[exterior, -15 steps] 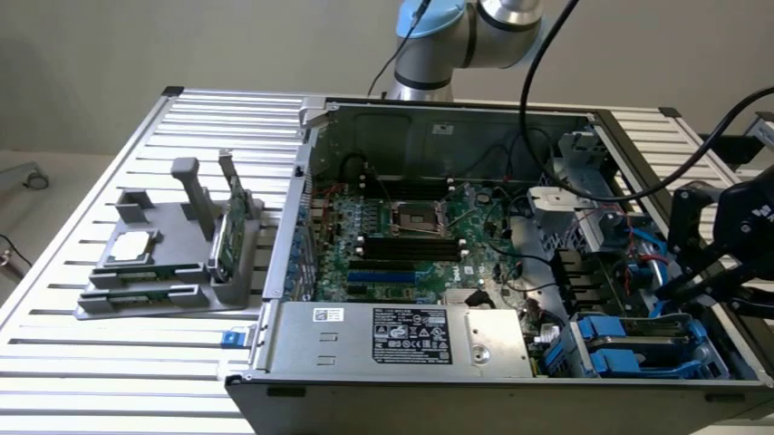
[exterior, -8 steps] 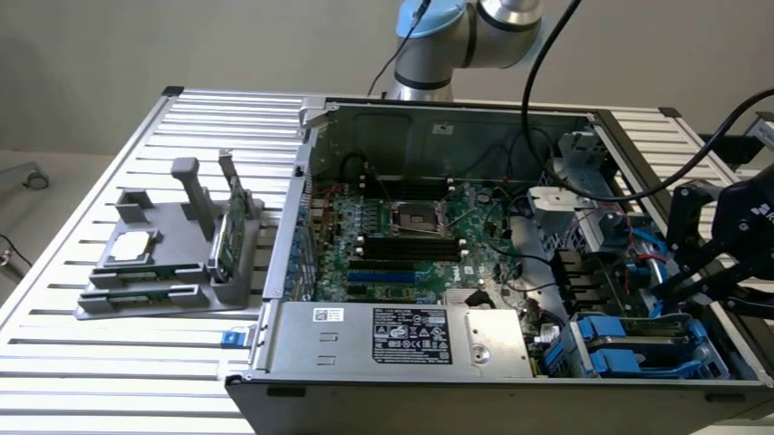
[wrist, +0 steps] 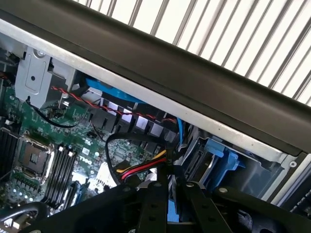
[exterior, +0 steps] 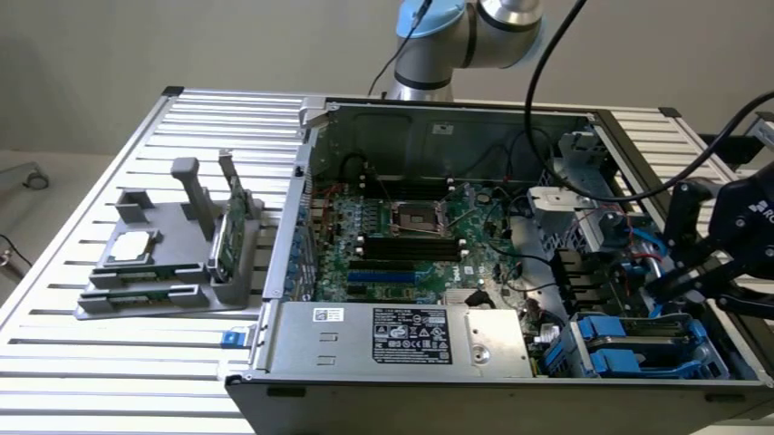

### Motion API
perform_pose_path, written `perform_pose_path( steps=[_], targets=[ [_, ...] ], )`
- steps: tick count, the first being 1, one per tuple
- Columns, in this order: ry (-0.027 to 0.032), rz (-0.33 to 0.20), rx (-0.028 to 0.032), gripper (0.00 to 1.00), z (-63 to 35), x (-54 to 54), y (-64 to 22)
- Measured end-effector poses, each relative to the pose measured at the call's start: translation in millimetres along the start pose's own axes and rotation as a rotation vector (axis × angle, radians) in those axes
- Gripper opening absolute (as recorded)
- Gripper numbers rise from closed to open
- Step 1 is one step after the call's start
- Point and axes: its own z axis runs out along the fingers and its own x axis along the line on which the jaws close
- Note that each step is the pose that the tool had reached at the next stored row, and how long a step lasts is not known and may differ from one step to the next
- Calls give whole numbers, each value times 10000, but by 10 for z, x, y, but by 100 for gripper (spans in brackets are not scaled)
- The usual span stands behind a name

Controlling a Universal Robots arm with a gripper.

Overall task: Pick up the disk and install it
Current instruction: 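Insert the first disk wire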

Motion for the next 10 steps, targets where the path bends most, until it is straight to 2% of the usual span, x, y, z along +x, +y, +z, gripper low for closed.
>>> perform_pose_path(
  steps=[10],
  targets=[
    [299, 798, 292, 16, 0, 0, 0]
  ],
)
